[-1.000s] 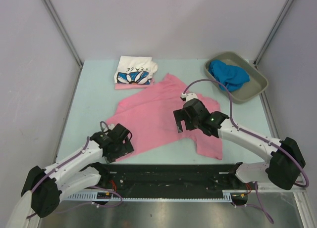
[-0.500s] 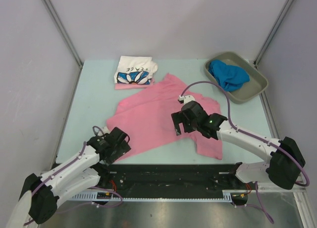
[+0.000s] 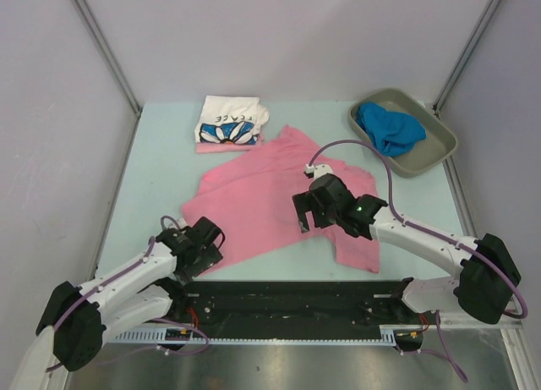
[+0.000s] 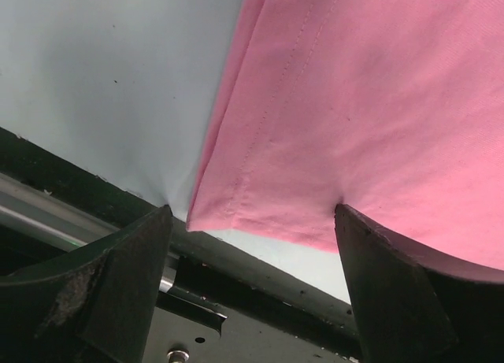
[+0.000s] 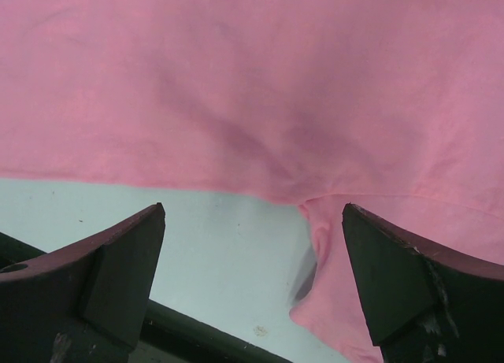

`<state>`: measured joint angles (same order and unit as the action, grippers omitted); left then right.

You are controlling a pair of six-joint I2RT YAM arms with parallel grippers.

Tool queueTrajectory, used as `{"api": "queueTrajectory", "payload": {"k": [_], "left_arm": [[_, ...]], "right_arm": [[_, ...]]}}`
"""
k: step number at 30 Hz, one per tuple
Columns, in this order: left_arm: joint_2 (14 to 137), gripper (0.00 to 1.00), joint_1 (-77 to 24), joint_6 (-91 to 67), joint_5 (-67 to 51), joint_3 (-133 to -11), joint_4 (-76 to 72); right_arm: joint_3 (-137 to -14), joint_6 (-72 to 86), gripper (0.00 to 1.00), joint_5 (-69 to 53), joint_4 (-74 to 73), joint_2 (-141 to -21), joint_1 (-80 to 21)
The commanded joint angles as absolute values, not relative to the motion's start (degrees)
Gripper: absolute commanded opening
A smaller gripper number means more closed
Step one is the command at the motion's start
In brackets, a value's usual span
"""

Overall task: Fold and stack the t-shirts
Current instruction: Flatten the tshirt out

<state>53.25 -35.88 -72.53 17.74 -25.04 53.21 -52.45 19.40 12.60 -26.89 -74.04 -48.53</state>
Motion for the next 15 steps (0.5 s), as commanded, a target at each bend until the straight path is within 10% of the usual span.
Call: {"api": "queueTrajectory", "payload": {"k": [1,15], "left_arm": [[55.1,0.87,-36.0,-74.3,20.4,-24.0,49.7],[52.9,0.00,-32.6,-68.4,20.0,-22.8,43.9]], "right_arm": [[-52.3,19.8,1.00,13.9,-25.8,-73.6,-48.7],[-47.4,30.8,0.89,17.3,-30.2,-69.4,-44.3]]}}
